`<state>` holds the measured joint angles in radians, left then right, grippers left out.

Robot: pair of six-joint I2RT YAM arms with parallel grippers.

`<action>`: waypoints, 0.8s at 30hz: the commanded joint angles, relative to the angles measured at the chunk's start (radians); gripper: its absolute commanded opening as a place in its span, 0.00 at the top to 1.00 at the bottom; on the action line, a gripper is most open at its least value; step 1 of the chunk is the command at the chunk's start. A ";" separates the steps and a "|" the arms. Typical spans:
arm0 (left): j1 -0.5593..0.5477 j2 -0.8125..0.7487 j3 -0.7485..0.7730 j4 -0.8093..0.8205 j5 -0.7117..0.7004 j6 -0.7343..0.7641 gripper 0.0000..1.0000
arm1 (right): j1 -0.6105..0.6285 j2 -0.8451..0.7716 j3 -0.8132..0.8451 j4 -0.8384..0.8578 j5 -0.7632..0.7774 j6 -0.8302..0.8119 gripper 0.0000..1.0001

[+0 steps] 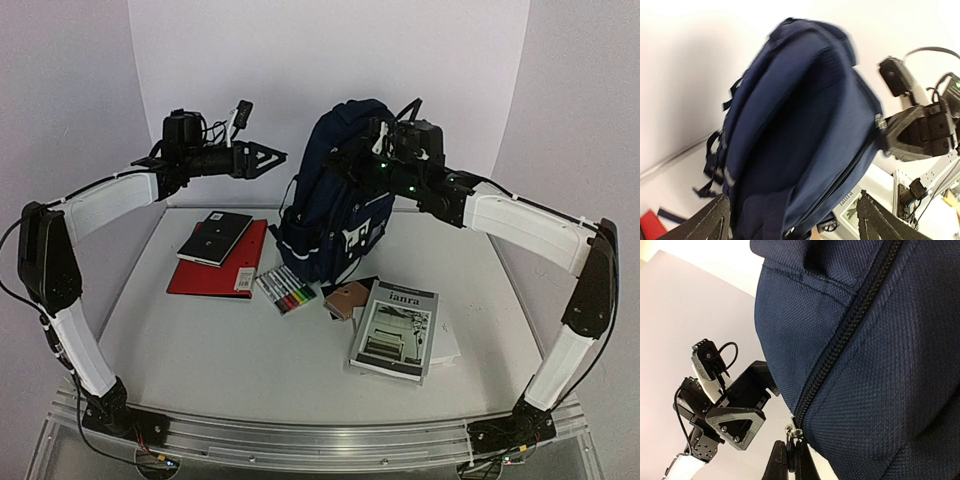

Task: Pack the student bag
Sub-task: Unzip the student bag at the center of the board.

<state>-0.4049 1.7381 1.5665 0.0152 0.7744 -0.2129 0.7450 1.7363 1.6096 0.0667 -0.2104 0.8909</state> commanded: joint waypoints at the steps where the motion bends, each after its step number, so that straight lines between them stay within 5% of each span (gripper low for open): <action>1: -0.071 0.054 0.055 0.057 0.029 0.051 0.11 | 0.004 -0.008 0.027 0.087 -0.045 -0.019 1.00; 14: -0.100 0.150 0.112 0.146 -0.070 0.018 0.17 | 0.005 -0.032 0.010 0.085 -0.053 -0.007 1.00; 21: -0.100 0.184 0.141 0.149 0.041 -0.006 0.45 | 0.005 -0.051 0.014 0.084 -0.056 -0.003 0.98; 24: -0.100 0.194 0.144 0.133 0.062 -0.010 0.71 | 0.004 -0.072 0.028 0.085 -0.018 0.005 0.88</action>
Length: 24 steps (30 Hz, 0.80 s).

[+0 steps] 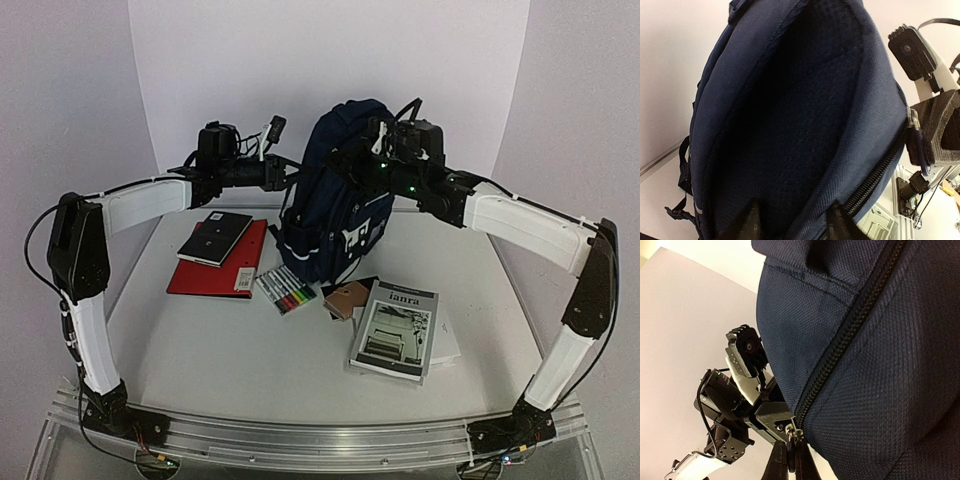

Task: Pack the student bag
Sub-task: Unzip the student bag at the center of the board.

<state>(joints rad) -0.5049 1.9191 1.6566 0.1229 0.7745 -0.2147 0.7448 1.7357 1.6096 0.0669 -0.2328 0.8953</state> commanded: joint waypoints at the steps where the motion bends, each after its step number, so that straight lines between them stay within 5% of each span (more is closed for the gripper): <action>1: 0.000 0.013 0.048 0.026 0.062 -0.011 0.80 | 0.004 -0.081 0.030 0.087 0.030 0.008 0.86; 5: 0.000 -0.002 0.011 0.038 0.047 -0.018 0.99 | 0.003 -0.132 0.024 0.130 0.146 0.024 0.71; 11: 0.000 -0.038 -0.047 0.060 0.031 -0.031 1.00 | -0.006 -0.208 0.011 0.180 0.333 -0.066 0.60; 16: 0.000 -0.062 -0.055 0.042 0.022 -0.032 1.00 | -0.008 -0.221 0.011 0.159 0.267 -0.241 0.44; 18: 0.000 -0.071 -0.058 0.036 0.025 -0.033 1.00 | -0.008 -0.222 0.022 0.097 0.219 -0.352 0.37; 24: 0.000 -0.090 -0.057 0.007 0.038 -0.033 1.00 | 0.003 -0.172 0.129 -0.269 0.232 -0.565 0.37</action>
<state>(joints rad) -0.5051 1.8951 1.6073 0.1542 0.7979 -0.2363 0.7361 1.5265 1.6489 0.0404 0.0091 0.5220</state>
